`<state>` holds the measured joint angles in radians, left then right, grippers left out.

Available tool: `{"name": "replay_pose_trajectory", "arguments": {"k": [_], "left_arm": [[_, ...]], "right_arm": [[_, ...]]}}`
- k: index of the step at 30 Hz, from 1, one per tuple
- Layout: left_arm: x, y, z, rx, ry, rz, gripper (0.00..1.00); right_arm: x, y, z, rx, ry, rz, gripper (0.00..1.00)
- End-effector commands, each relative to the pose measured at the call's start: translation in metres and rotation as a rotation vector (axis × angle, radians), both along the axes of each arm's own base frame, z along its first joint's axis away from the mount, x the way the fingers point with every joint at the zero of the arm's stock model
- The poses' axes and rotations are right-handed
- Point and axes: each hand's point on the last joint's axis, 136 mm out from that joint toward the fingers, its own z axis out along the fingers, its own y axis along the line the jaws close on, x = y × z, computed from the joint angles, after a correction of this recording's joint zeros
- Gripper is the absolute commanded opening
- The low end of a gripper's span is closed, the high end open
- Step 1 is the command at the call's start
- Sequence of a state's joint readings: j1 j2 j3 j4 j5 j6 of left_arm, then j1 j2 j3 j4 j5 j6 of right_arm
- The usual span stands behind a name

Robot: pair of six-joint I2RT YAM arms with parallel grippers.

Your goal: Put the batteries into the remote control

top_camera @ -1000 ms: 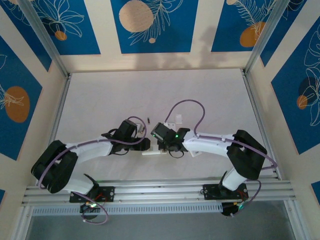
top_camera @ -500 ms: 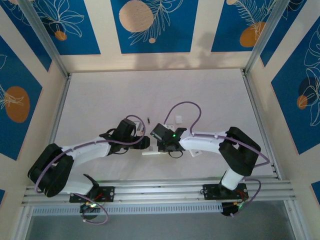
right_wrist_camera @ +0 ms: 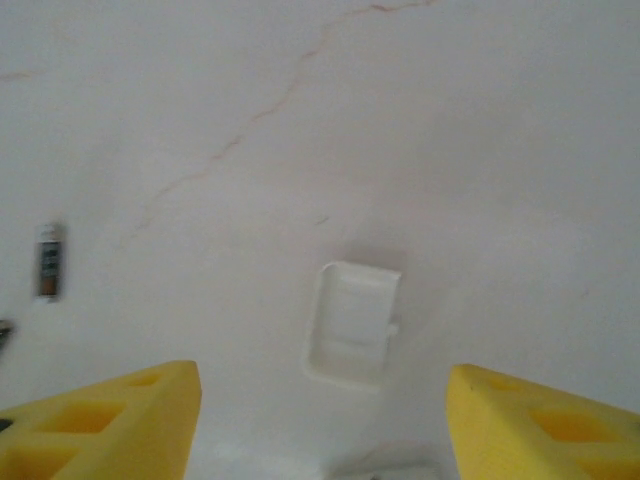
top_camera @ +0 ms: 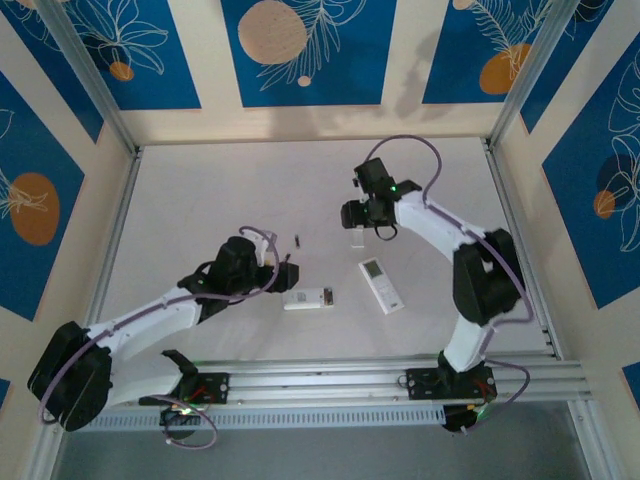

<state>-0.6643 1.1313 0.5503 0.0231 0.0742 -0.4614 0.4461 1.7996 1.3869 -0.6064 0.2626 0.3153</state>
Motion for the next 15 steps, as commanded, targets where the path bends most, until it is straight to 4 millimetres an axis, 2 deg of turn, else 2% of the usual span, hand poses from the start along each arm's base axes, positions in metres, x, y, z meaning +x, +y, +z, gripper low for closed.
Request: {"name": "replay_pose_trajectory", "arguments": {"k": [1,6,15], "left_arm": [[0.001,0.005,0.0,0.017,-0.048,0.007,0.89],[-0.003,0.008,-0.004,0.037,-0.037,0.005,0.92],[-0.005,0.009,-0.009,0.033,-0.024,0.008,0.93]], "right_arm": [[-0.021,-0.003,-0.035,-0.044,0.213,0.071,0.67],[-0.014,0.003,-0.055,-0.082,0.231,0.048,0.6],[-0.013,0.024,-0.067,-0.172,0.219,0.09,0.48]]}}
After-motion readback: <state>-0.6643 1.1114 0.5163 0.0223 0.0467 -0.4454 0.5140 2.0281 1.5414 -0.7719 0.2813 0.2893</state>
